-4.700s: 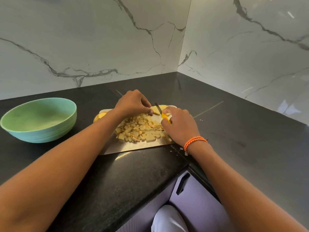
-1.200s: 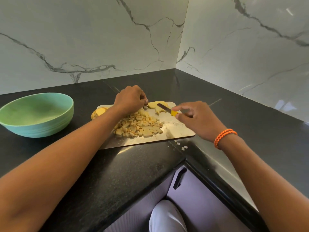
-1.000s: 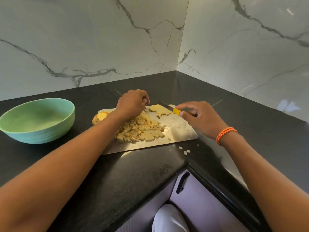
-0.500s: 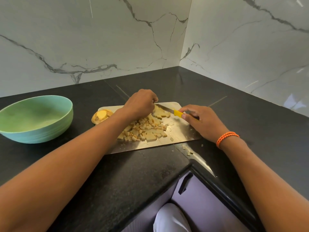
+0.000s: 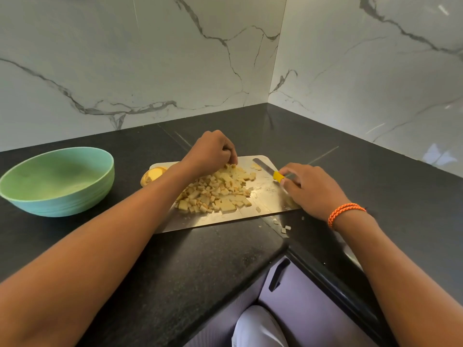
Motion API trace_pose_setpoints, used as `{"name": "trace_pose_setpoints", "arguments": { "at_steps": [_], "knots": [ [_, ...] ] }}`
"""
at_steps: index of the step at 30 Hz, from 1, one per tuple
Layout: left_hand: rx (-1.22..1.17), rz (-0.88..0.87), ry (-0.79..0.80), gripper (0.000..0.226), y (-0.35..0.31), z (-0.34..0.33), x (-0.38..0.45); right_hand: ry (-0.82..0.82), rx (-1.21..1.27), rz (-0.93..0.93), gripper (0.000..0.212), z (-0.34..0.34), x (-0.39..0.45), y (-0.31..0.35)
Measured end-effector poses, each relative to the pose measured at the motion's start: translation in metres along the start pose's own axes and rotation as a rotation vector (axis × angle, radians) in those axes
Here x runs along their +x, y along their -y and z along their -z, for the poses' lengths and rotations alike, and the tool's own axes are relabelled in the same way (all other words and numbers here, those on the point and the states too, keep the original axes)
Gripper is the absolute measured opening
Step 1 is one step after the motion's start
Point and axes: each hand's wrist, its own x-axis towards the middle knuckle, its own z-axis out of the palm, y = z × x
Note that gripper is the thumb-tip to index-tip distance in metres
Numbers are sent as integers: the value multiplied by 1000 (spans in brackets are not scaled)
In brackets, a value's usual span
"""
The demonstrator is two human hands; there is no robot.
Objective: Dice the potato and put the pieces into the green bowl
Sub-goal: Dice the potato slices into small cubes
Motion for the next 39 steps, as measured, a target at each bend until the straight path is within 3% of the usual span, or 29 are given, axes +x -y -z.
{"name": "trace_pose_setpoints", "arguments": {
  "at_steps": [4, 9, 13, 16, 21, 28, 39],
  "knots": [
    [-119, -16, -99, 43, 6, 8, 0, 102, 133, 100, 24, 2, -5, 14],
    [-188, 7, -191, 41, 10, 10, 2, -19, 193, 46, 26, 11, -5, 6],
    [-127, 22, -47, 37, 13, 5, 3, 54, 98, -79, 14, 8, -4, 4],
    [-56, 1, 95, 39, 13, -2, 3, 47, 43, -99, 17, 6, -1, 7],
    [-37, -4, 90, 45, 12, 0, 5, 66, -14, -66, 41, -3, -3, 22],
    [-128, 42, 55, 45, 16, 2, 3, 1, 93, 7, 39, -20, -3, 45],
    [-146, 40, 50, 43, 17, 8, 1, 40, 256, 127, 37, -29, 0, 54]
  ]
}}
